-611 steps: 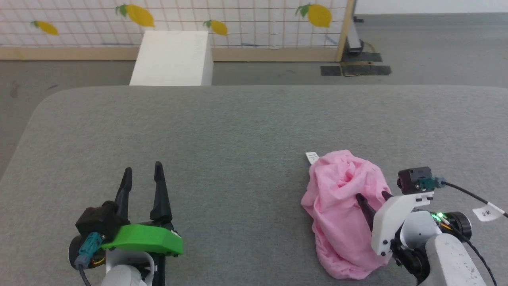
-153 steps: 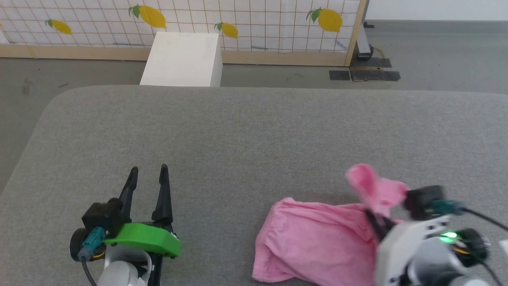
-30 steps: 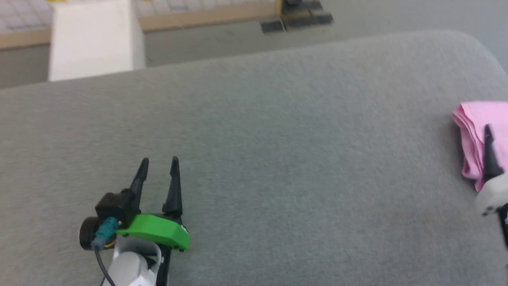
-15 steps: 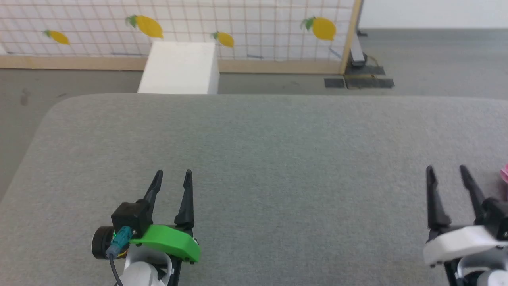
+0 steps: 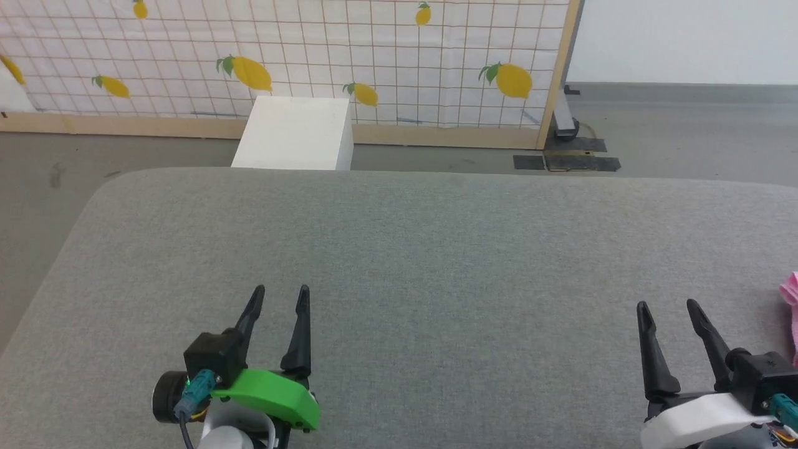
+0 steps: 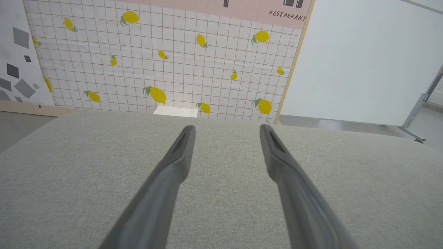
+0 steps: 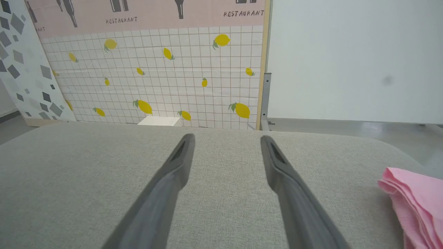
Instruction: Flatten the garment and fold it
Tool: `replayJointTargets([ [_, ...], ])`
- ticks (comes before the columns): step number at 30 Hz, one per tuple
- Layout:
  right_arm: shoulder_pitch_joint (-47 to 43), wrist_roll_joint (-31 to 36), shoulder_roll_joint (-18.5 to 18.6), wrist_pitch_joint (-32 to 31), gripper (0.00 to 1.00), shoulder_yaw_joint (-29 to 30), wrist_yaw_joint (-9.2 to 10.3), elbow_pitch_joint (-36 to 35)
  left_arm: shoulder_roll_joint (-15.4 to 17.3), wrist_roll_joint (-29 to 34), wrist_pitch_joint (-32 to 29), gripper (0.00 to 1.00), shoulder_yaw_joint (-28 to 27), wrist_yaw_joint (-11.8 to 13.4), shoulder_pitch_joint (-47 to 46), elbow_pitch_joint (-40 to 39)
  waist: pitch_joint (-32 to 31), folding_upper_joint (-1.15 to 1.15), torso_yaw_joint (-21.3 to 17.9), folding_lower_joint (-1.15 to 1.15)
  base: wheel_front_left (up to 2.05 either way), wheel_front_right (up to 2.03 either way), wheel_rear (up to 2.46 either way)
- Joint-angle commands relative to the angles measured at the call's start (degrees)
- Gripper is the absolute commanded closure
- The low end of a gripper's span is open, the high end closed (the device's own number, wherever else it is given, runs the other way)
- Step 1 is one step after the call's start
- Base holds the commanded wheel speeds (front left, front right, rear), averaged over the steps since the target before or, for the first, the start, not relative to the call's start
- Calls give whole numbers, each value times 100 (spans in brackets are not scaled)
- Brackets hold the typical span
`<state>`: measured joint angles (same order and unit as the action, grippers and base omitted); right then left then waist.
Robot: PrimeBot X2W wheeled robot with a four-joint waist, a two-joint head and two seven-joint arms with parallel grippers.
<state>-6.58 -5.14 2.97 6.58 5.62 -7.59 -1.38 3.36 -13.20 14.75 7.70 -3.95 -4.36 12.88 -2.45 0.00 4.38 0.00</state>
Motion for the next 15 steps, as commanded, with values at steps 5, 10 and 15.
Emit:
replayJointTargets([
  [5, -98, -107, -8, 7, 0, -41, 10, 3, -28, -58, 25, 0, 16, 21, 107, 58, -8, 0, -41, 0, 0, 0, 0],
  [10, -76, -140, -9, 27, 0, -72, 10, 38, -31, -68, 25, 0, 18, 34, 85, 81, 24, 0, -24, 0, 0, 0, 0],
  [15, -48, -123, 0, -3, 100, -72, 0, 73, -11, -22, -4, 100, 20, 4, 29, 112, 45, 0, -15, 0, 0, 0, 0],
])
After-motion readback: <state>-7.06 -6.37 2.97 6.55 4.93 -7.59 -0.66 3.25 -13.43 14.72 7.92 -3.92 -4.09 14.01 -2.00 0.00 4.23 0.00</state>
